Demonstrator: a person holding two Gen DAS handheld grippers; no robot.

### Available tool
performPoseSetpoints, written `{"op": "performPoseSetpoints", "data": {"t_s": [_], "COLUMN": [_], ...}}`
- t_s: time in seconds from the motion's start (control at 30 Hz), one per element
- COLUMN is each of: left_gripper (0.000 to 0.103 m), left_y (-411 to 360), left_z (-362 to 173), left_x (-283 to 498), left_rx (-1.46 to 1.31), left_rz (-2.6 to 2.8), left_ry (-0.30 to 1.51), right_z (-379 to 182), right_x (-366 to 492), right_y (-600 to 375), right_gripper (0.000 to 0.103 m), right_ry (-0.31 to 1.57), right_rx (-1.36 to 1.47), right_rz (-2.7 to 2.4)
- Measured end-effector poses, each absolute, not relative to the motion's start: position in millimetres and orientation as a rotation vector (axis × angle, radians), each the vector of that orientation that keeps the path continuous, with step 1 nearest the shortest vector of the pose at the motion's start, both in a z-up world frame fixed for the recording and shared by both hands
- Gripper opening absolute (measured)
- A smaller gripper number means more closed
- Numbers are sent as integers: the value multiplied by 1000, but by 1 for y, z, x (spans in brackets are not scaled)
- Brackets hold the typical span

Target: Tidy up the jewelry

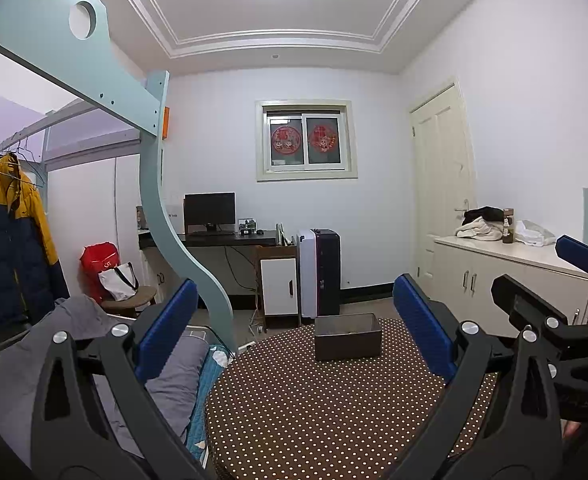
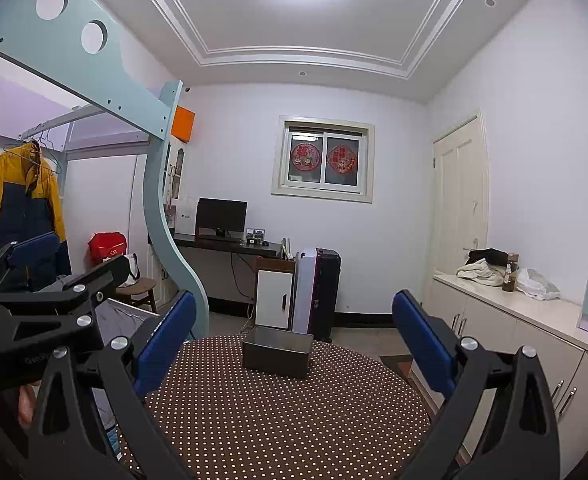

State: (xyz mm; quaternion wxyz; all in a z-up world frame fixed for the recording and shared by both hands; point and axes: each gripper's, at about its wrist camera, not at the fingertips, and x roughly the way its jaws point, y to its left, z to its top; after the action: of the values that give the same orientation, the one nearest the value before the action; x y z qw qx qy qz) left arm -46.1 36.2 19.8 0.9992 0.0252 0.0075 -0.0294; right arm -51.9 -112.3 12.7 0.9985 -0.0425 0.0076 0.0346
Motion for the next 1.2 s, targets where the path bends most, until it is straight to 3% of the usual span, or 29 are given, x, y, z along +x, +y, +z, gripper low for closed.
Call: {"op": "performPoseSetpoints", "data": {"t_s": [1.2], "left_gripper": [96], "left_y": [41], "left_z": [17], "left_x": [-42], "left_rx": [64], "left_rz": [-44], "left_ry": [22], "right_z": [12], "right_x": [-53], "right_y": [-105], "right_gripper": [95], "right_ry": [35], "right_rx": [-79], "right_rz": [60]}}
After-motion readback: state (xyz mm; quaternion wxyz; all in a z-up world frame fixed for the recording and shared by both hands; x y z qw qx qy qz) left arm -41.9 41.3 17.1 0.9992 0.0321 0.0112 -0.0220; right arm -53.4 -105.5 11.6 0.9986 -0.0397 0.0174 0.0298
